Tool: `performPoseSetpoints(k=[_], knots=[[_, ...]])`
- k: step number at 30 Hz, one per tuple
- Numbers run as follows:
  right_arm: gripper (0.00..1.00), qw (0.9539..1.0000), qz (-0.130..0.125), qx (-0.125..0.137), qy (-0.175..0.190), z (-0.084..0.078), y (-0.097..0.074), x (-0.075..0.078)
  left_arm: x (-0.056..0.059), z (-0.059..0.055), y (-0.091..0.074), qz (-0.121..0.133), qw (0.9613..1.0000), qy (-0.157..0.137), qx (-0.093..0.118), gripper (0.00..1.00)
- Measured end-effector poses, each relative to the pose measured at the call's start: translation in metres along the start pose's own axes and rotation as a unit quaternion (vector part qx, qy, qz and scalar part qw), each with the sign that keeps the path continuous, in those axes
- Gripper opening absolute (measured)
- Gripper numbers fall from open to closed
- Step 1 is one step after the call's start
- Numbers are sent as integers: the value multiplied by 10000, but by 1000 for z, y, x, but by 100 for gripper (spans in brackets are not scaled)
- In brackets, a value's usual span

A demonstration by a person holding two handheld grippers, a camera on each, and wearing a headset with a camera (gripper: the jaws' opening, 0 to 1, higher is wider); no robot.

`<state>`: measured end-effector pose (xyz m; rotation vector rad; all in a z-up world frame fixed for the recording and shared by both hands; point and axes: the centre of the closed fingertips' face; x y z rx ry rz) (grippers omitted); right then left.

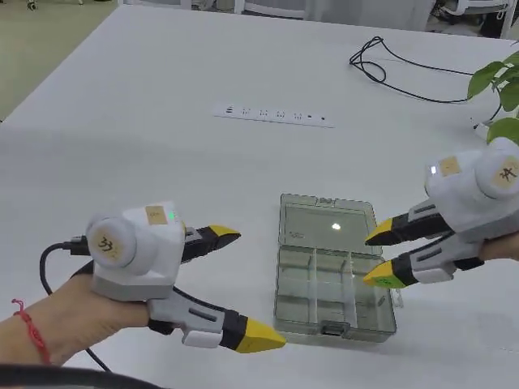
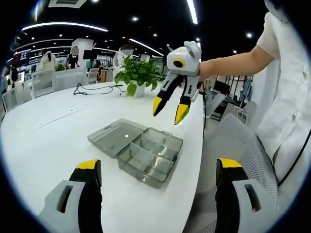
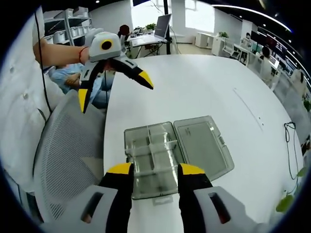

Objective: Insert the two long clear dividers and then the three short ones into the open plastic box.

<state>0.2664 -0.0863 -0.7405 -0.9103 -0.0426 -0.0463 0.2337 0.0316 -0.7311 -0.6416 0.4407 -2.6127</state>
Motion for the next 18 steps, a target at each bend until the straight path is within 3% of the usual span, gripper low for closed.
performPoseSetpoints(k=[6,18], knots=[[43,9998,10,-209,70,-28,-16,-7,-1,-1,-1,23,10000,-2,-27,100],[52,9944,145,-1031,160,-120,-48,-21,0,-4,-3,35,9999,-10,-95,100]])
Point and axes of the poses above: the centre of the closed fingertips' face, and the gripper's own axes: y roughly forward along the fingers, x roughly to its right, z roughly out of its top, and after that the axes turned 11 degrees about -y, right-handed
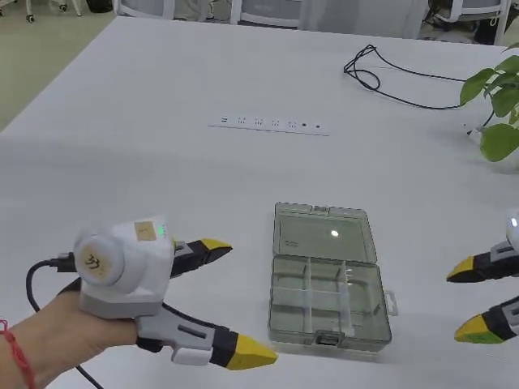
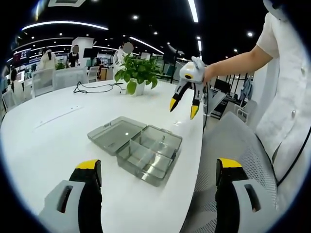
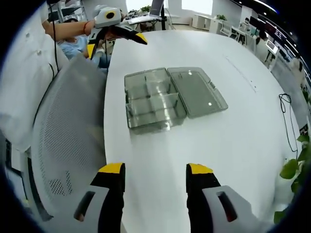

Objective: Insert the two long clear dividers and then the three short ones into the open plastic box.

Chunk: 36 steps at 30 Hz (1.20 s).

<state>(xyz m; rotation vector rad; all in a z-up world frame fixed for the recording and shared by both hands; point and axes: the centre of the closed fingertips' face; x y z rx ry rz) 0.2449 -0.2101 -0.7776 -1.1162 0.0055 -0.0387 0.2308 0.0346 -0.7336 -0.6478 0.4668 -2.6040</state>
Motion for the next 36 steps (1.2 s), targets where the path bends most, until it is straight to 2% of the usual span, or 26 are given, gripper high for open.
performPoseSetpoints(k=[3,5,10,12,18,28,31,34,36], knots=[[52,9995,76,-291,-59,-26,1,-3,0,-1,-1,5,10000,-10,-17,100],[52,9990,103,-411,-111,-37,3,-4,-1,-2,-1,17,10000,-7,-27,100],[52,9960,152,-831,-308,-69,11,-2,0,-3,-1,10,10000,-31,-61,100],[52,9934,182,-1040,-448,-80,14,-2,0,-3,-1,15,10000,-31,-67,100],[49,9898,161,-1242,-674,-92,24,2,-1,-2,-2,42,10000,-53,-56,100],[42,9841,173,-1469,-980,-104,30,2,-3,-2,-1,51,9999,-68,-86,100],[41,9843,180,-1464,-973,-104,28,2,-3,-1,0,33,9999,-67,-86,100],[33,9837,176,-1492,-992,-104,27,3,-2,-1,0,22,9999,-55,-85,100],[33,9839,164,-1486,-977,-104,28,3,-3,0,0,21,9999,-60,-78,100]])
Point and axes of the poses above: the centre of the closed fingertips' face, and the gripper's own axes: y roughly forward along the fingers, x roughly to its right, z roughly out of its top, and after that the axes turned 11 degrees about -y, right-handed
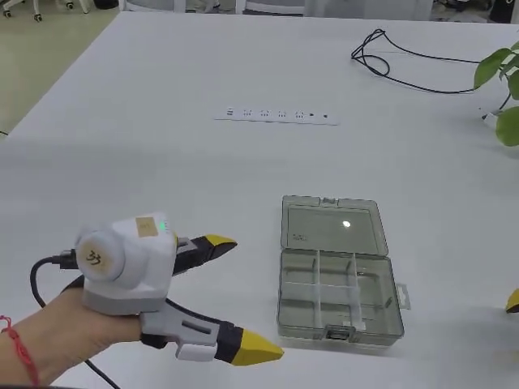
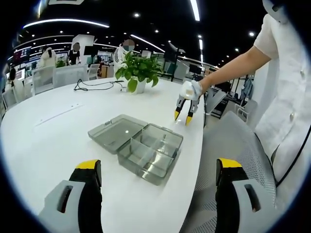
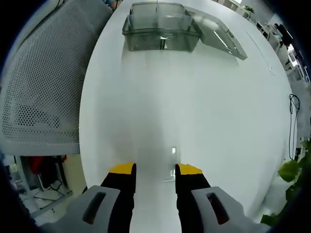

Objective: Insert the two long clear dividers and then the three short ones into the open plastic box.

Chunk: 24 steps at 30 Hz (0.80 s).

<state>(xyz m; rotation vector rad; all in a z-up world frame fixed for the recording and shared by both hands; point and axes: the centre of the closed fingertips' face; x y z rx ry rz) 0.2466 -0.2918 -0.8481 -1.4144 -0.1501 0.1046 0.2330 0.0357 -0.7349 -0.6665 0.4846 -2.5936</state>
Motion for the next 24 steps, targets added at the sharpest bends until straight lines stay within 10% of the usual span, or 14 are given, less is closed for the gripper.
performPoseSetpoints(k=[12,24], knots=[[33,9996,-192,125,143,10,-7,4,-1,0,-1,-6,10000,9,6,100],[33,9931,-902,749,104,73,-58,31,0,19,2,39,9994,-273,201,100]])
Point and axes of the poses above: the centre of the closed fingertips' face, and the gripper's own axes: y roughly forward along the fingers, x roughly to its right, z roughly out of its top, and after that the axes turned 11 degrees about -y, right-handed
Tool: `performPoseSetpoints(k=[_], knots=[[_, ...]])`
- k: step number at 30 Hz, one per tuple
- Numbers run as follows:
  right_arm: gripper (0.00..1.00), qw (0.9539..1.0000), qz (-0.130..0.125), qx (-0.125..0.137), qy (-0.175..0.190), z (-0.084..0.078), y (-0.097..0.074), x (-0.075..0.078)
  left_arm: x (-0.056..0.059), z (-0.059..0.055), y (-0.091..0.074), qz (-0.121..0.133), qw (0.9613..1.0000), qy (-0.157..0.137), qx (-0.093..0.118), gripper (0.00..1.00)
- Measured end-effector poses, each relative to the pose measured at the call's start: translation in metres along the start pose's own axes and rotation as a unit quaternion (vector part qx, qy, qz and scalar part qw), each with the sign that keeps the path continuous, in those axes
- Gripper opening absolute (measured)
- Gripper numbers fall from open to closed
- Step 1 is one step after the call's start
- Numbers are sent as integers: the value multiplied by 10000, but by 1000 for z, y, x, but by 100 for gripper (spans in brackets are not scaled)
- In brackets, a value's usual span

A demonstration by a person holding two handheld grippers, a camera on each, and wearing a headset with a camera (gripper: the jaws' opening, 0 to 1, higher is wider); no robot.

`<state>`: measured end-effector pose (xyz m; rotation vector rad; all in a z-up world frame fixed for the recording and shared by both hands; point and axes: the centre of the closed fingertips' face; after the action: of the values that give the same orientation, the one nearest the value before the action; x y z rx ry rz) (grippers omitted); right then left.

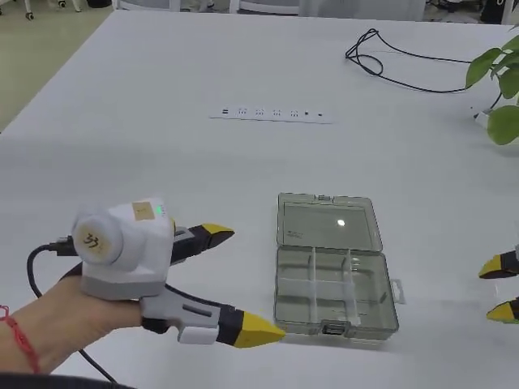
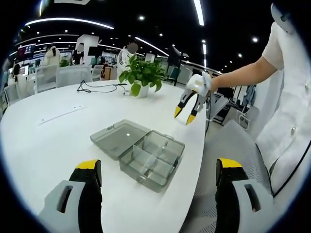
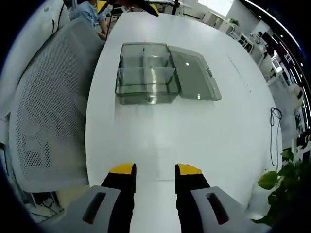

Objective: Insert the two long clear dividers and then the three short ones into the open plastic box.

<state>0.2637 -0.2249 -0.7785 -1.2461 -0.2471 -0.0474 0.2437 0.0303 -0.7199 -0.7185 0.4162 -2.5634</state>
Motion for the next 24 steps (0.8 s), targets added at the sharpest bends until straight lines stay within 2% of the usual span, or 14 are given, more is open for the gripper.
performPoseSetpoints(k=[4,7,9,11,12,14,16,17,19,22,23,24], knots=[[33,9994,-230,214,-107,32,-14,9,4,9,6,0,9999,-117,97,100],[33,9987,-331,355,-184,54,-22,12,11,19,11,-105,9989,-400,224,96],[33,9980,-402,443,-225,70,-27,14,15,22,16,-119,9973,-699,197,93],[33,9971,-473,527,-291,85,-31,15,19,26,22,-204,9960,-838,224,88],[33,9969,-490,540,-305,88,-32,15,24,29,25,-289,9936,-1061,254,85],[33,9961,-521,622,-342,101,-35,15,32,30,30,-434,9885,-1439,177,78],[33,9954,-564,666,-404,114,-38,15,38,36,35,-558,9847,-1627,269,73],[33,9950,-581,699,-414,114,-36,20,40,36,37,-560,9824,-1767,245,72],[33,9944,-612,727,-466,124,-38,19,48,40,41,-716,9754,-2067,265,67],[33,9937,-650,766,-489,138,-41,17,55,43,45,-802,9694,-2302,296,60],[33,9936,-656,782,-493,143,-42,17,59,43,47,-841,9654,-2459,237,58],[33,9934,-669,776,-510,147,-43,15,61,44,48,-859,9632,-2534,250,56]])
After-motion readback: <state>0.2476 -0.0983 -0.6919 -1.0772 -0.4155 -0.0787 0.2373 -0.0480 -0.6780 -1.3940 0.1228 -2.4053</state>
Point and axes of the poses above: the centre of the closed fingertips' face, and the gripper's own axes: y roughly forward along the fingers, x roughly to its right, z roughly out of its top, and after that the axes turned 11 degrees about -y, right-handed
